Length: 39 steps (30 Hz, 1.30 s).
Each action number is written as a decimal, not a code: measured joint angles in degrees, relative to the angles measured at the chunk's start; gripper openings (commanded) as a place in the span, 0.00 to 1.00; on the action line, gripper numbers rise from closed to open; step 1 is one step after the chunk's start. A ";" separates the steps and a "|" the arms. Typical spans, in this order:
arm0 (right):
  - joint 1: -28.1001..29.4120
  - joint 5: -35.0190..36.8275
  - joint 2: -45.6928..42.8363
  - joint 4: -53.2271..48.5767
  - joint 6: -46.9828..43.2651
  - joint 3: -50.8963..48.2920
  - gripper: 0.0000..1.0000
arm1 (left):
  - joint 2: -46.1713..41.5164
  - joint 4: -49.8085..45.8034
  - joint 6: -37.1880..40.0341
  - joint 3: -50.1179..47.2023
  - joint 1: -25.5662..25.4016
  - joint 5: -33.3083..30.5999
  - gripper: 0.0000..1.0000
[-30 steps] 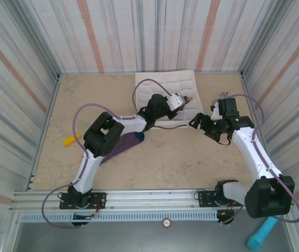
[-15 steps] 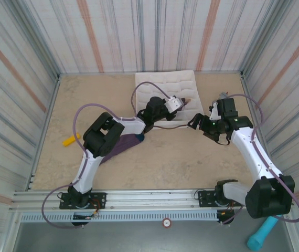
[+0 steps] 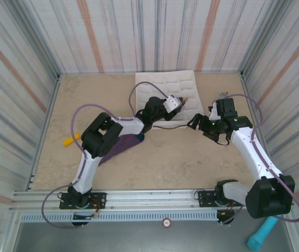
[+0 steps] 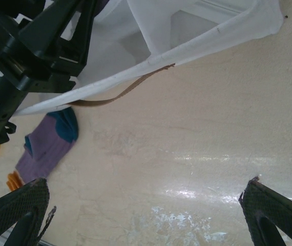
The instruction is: Roll the socks
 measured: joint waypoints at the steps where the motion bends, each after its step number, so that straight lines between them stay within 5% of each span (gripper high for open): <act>1: 0.07 0.00 0.00 0.02 0.00 0.00 0.99 | -0.24 -0.17 0.09 -0.13 0.00 0.02 0.73; 12: 0.74 0.17 0.00 -0.04 0.00 0.00 0.99 | -3.61 -3.15 -2.34 -0.33 1.66 2.34 0.87; 16: 1.31 0.17 0.00 -0.02 0.02 0.00 0.99 | -6.27 -7.30 -3.23 -0.24 2.12 4.72 0.99; 21: 4.66 0.22 0.00 0.09 0.85 0.00 0.99 | -9.33 -12.55 -6.25 1.88 2.27 6.84 0.99; 29: 11.08 1.81 4.68 5.11 3.74 -0.76 0.99 | -15.04 -21.64 -17.77 3.02 4.31 8.26 0.99; 39: 16.39 5.20 17.53 12.94 7.52 0.83 1.00 | -26.51 -31.76 -36.81 -4.96 15.76 15.74 0.99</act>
